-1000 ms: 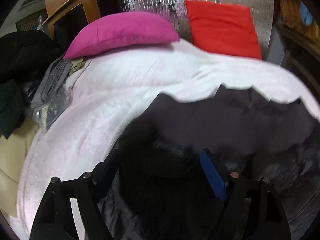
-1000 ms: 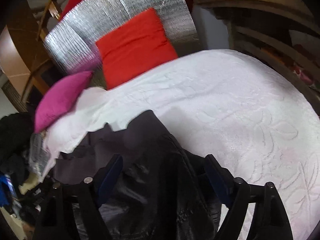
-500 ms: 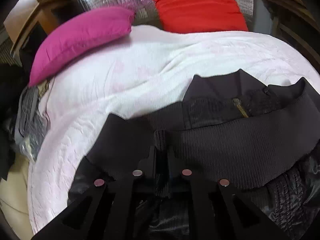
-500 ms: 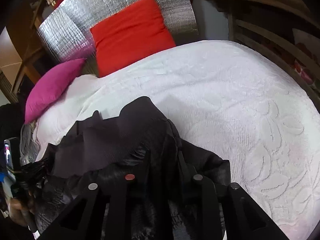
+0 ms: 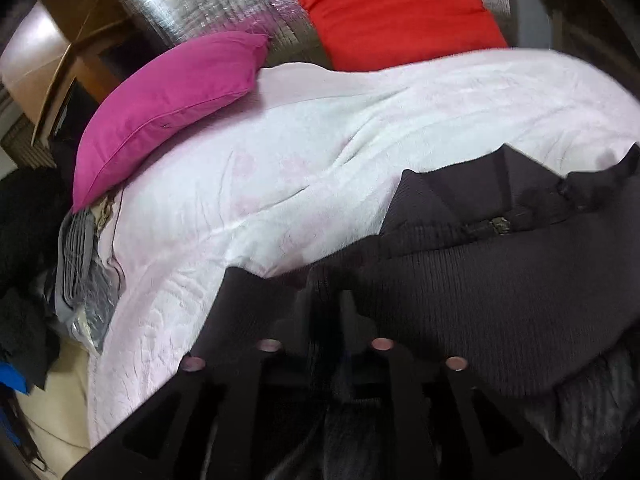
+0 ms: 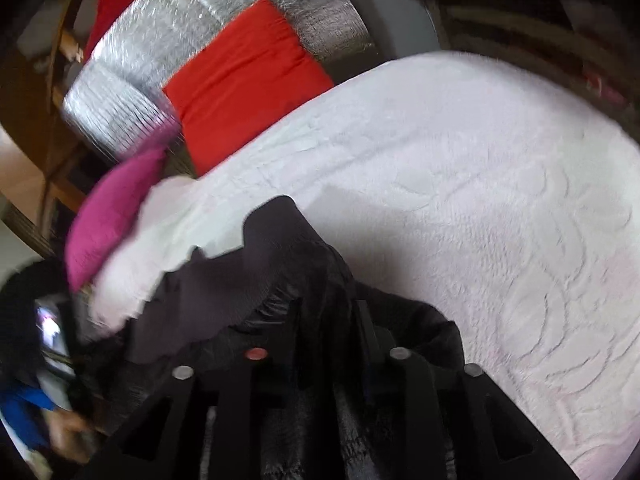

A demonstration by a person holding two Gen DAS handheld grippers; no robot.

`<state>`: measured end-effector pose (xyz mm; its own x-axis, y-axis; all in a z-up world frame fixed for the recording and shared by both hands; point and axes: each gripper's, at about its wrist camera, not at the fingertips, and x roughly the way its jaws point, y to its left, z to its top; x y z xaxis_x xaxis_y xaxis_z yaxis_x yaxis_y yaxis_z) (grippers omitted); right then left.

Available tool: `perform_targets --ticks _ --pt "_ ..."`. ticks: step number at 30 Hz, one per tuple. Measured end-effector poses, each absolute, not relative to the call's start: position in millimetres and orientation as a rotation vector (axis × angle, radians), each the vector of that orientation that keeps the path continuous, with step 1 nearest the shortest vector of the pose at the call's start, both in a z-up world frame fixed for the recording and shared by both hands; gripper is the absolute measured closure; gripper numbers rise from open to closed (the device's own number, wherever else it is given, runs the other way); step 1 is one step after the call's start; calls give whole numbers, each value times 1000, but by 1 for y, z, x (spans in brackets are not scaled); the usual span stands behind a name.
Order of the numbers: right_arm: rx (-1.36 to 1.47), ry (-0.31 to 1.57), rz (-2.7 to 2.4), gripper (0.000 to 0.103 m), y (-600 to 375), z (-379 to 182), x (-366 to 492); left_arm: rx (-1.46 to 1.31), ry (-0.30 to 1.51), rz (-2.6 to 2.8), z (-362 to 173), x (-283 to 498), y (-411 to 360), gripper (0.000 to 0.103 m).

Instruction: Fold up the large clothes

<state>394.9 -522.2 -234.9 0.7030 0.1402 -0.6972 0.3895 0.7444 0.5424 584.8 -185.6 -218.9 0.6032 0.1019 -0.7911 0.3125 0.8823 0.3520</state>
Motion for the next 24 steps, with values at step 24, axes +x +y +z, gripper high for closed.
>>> perform_targets --ticks 24 --pt "480 847 -133 53 -452 -194 296 288 808 50 -198 422 -23 22"
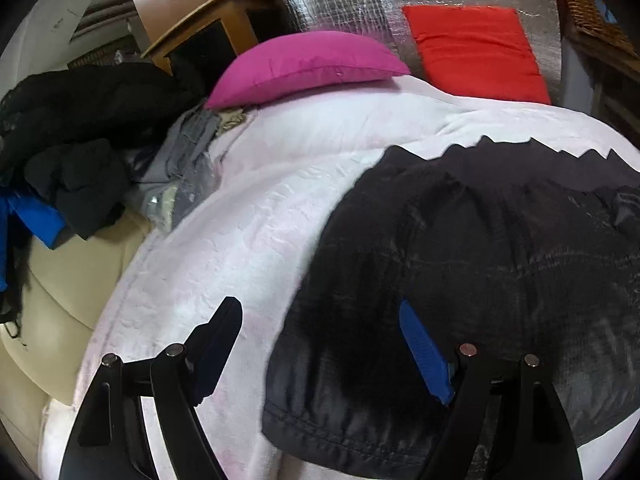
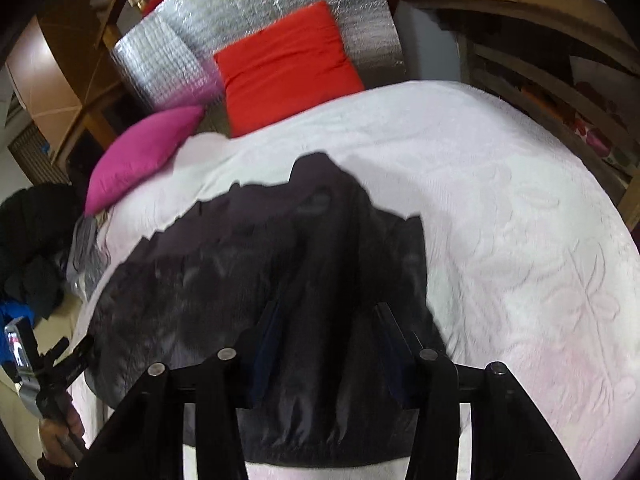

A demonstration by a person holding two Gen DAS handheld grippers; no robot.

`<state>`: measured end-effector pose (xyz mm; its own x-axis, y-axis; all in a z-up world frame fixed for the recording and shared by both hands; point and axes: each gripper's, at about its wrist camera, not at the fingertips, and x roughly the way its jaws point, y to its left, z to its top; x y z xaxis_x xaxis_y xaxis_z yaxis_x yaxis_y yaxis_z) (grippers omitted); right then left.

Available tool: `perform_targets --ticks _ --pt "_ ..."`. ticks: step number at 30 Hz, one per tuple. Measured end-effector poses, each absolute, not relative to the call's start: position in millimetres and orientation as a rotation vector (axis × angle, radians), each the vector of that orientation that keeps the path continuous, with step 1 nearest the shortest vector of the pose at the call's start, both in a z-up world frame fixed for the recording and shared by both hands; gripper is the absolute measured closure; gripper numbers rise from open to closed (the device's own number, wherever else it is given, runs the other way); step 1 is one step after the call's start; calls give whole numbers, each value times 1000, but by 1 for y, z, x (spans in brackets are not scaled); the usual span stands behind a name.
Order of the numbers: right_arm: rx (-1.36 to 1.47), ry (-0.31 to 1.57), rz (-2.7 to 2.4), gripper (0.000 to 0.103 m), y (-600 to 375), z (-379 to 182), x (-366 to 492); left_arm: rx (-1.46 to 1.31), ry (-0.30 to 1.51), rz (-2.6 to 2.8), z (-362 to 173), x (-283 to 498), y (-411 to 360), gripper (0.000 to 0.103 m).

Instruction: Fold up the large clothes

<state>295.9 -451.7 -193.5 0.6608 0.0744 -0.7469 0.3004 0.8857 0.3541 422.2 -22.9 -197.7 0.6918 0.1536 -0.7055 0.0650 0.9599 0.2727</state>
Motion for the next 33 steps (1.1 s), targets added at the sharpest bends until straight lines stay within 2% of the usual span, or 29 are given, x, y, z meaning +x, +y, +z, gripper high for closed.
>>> perform_targets --ticks 7,11,17,24,33 --pt "441 980 -182 52 -440 -224 318 310 791 26 -205 420 -26 22" --pt "449 972 -173 52 -442 -217 321 317 796 15 -208 424 -25 22" --pt "478 803 -156 52 -448 -180 319 328 791 6 -209 426 -27 22" --pt "504 979 -167 52 -446 -225 355 360 778 -9 -212 425 -28 22" --pt "551 942 -119 50 -445 -214 333 362 781 -8 -211 424 -28 22"
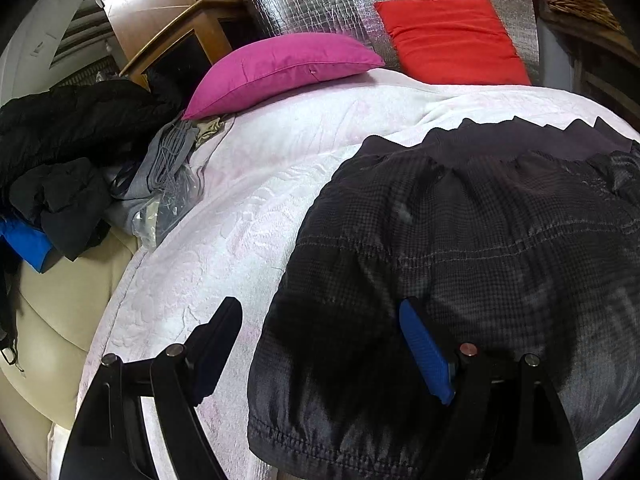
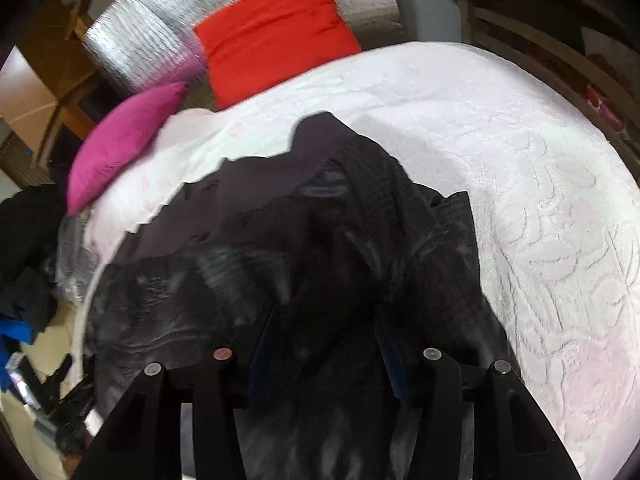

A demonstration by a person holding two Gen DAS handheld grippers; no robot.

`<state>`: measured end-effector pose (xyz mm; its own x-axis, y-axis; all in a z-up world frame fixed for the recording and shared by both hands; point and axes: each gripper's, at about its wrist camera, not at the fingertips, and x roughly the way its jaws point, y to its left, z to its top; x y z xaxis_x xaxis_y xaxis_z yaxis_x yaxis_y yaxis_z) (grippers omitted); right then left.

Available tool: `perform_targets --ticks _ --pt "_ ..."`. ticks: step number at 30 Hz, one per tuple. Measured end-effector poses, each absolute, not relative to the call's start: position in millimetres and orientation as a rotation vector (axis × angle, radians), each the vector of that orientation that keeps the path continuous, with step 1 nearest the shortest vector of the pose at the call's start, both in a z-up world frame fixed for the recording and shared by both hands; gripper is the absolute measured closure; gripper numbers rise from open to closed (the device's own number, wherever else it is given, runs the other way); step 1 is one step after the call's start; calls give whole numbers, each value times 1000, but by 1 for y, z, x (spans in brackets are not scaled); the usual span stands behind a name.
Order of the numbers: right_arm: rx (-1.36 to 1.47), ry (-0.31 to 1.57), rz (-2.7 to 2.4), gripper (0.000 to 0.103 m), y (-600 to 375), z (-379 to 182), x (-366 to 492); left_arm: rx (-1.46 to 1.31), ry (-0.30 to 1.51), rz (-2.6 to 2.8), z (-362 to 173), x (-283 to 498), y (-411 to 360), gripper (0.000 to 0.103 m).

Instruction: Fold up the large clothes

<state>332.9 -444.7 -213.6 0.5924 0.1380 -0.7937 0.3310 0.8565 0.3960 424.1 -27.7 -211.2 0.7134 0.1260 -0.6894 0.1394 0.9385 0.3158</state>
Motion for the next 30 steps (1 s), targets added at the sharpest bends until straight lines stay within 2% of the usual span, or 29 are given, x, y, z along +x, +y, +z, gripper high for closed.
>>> perform_targets --ticks 2,4,6,9,16,26,30 --pt "565 894 -80 48 -441 -202 318 354 786 -4 -210 423 -27 22" --pt "596 851 -46 39 -438 -192 304 347 788 -1 -208 422 -27 22" --pt "631 814 -4 39 -435 -184 293 339 788 3 -206 419 -26 22" --pt "673 778 52 32 -430 -177 272 313 801 13 -202 413 -23 22" --pt "797 793 104 32 -414 -189 226 109 853 -127 -178 374 -8 21" --pt "1031 862 82 29 -399 -245 199 -310 1157 -311 -231 353 -6 19" --pt "1204 816 30 29 -413 -271 202 -430 1108 -266 -232 368 6 19"
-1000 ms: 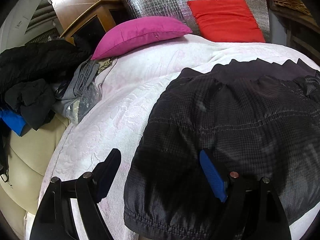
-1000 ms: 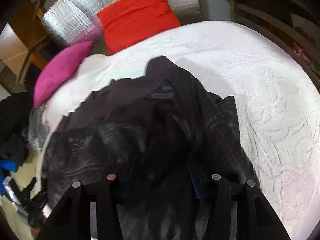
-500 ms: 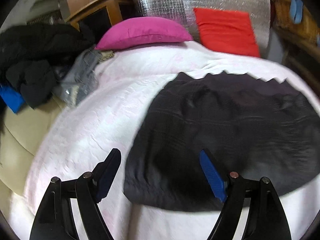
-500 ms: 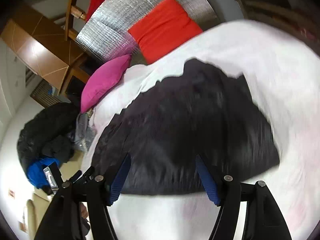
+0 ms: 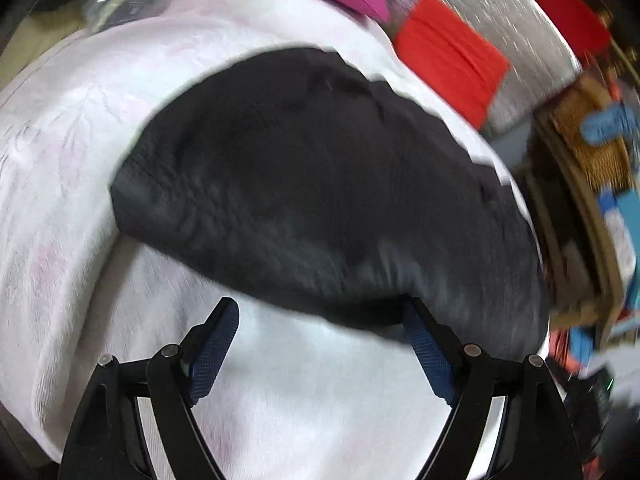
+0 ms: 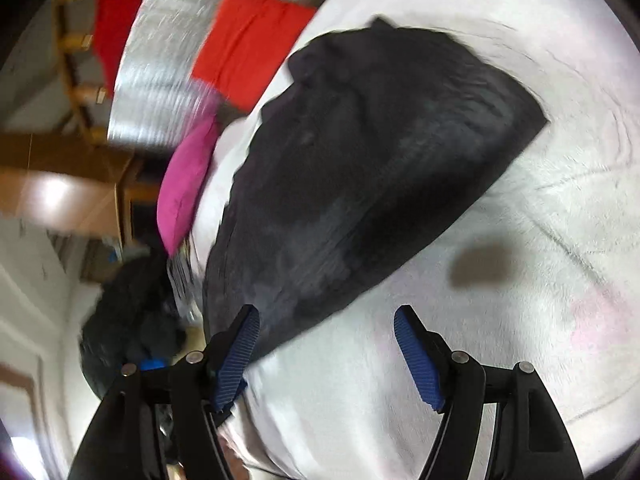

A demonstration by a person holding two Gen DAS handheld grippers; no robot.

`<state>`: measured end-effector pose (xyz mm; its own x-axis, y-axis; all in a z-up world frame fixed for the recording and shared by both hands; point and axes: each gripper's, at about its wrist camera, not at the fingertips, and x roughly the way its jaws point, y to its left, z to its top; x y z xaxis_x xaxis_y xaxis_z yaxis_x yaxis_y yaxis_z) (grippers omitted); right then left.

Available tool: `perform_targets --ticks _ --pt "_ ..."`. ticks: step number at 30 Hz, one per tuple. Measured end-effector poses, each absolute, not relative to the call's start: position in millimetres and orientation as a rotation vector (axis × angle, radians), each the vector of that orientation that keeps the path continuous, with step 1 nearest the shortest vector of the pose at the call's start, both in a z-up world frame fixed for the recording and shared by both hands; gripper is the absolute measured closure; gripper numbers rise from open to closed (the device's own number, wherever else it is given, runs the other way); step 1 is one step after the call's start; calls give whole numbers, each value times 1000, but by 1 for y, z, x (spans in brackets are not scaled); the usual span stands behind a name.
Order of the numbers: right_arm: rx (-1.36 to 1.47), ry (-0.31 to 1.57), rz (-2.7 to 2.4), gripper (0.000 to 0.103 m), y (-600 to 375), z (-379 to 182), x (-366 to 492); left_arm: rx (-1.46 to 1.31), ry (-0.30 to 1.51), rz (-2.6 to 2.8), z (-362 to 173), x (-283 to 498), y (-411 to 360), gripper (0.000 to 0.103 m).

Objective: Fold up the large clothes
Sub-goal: 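Lift the jacket bundle with both tools and fold it over again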

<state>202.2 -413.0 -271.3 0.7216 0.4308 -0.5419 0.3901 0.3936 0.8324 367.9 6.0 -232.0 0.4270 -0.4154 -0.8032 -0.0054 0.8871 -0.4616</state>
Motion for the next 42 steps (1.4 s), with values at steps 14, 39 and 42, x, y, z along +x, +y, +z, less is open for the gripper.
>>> perform_targets --ticks 14,39,42 --pt "1389 622 -109 21 -440 -296 232 -723 1077 -207 -257 396 22 14" --pt "913 579 -254 60 -408 -246 258 -581 950 -180 -235 388 19 72" --pt "894 580 -246 61 -408 -242 244 -552 950 -191 -227 379 18 73"
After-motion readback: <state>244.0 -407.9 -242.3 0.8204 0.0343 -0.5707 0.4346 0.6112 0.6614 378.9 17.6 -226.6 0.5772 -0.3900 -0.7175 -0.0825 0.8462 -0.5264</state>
